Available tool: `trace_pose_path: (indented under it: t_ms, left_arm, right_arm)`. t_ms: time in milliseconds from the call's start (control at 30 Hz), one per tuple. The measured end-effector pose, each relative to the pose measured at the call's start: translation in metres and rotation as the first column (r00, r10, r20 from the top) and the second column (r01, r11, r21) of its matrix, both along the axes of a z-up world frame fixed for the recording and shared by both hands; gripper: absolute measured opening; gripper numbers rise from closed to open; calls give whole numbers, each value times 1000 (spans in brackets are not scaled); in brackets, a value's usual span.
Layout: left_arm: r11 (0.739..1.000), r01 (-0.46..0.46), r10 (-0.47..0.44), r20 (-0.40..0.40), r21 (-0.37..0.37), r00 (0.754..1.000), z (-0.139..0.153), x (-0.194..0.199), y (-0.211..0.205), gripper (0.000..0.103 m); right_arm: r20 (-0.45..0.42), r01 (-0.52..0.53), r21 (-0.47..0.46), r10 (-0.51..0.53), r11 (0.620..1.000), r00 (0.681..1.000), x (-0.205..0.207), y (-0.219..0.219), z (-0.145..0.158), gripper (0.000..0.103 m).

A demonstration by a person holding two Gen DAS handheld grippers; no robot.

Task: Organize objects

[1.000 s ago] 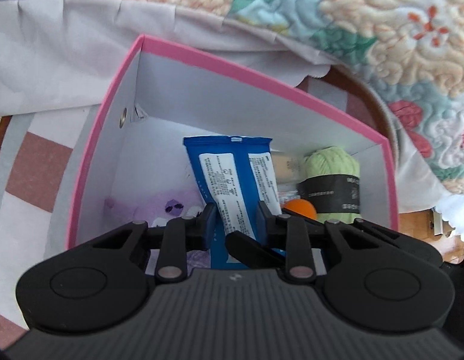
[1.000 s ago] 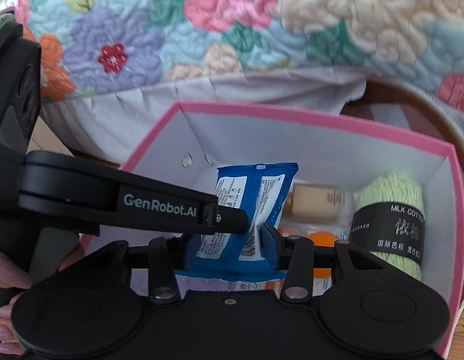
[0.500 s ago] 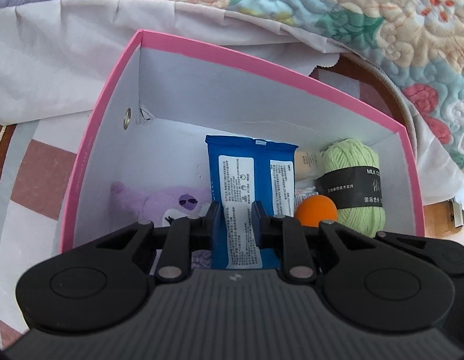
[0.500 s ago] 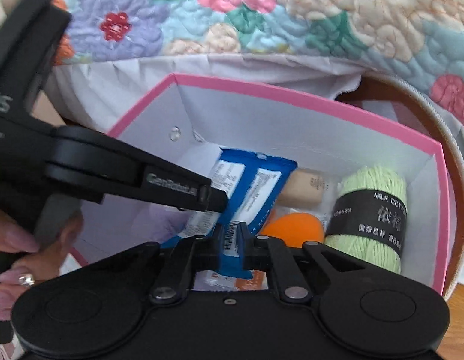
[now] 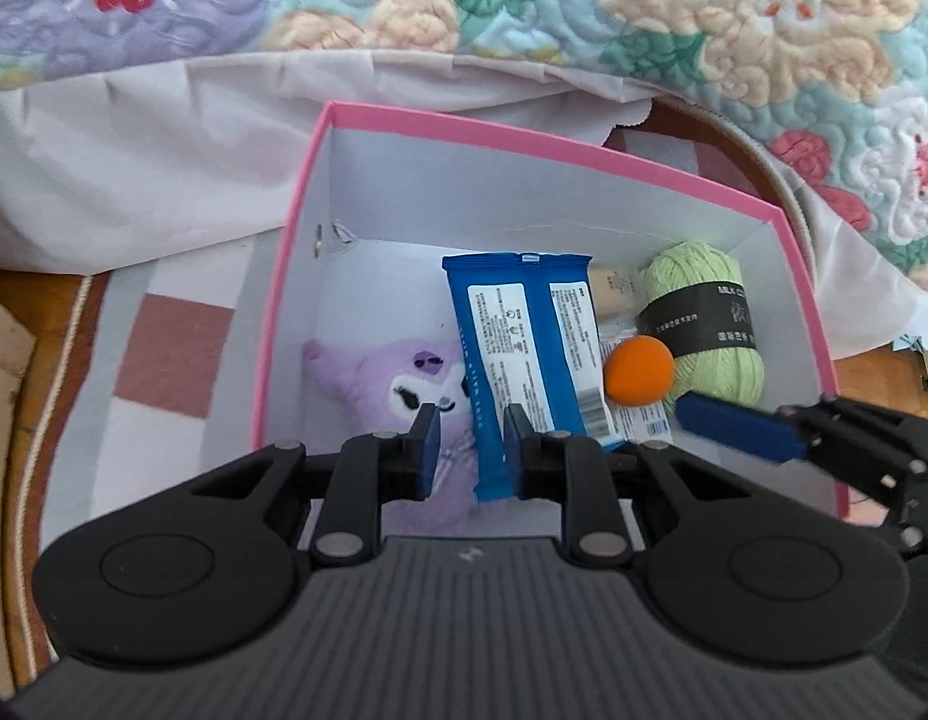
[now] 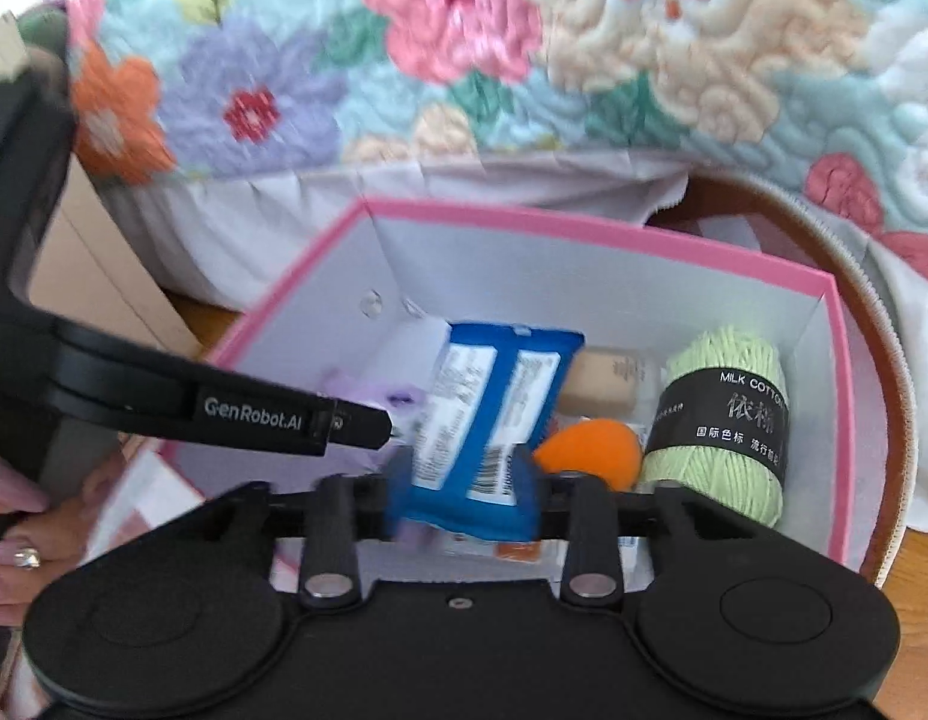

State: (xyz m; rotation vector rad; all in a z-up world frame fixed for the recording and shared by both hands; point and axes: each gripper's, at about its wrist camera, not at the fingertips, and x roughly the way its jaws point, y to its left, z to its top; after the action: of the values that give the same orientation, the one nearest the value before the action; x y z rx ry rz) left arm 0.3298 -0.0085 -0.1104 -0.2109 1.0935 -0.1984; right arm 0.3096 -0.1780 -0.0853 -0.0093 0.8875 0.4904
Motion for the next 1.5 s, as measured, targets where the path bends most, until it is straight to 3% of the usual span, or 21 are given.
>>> trace_pose_path:
  t_ms: [367,533,867,1000,1267,1500]
  left_arm:
    - [999,16,-18,35,42,999,59,-44,7,32]
    - [996,13,-19,64,86,998,94,-73,6,39]
    - [992,2,-15,104,127,994,153,-139,15,44]
    - [988,22,-43,138,156,990,171,-168,12,45]
    - [983,55,-83,162,174,983,184,-213,8,47]
    - [986,61,-84,149,154,985,177,-240,3,50]
  right_arm:
    - [85,34,24,-36,999,996,-39,-15,69,48]
    - [56,24,113,-30,993,998,-61,-26,97,53]
    - [127,-27,41,21,999,992,-125,-25,140,60]
    - [153,-63,51,54,997,987,-145,-26,155,66]
    - [181,-84,13,81,996,980,-184,-29,164,68]
    - [130,-46,12,44,999,991,-209,-40,146,69]
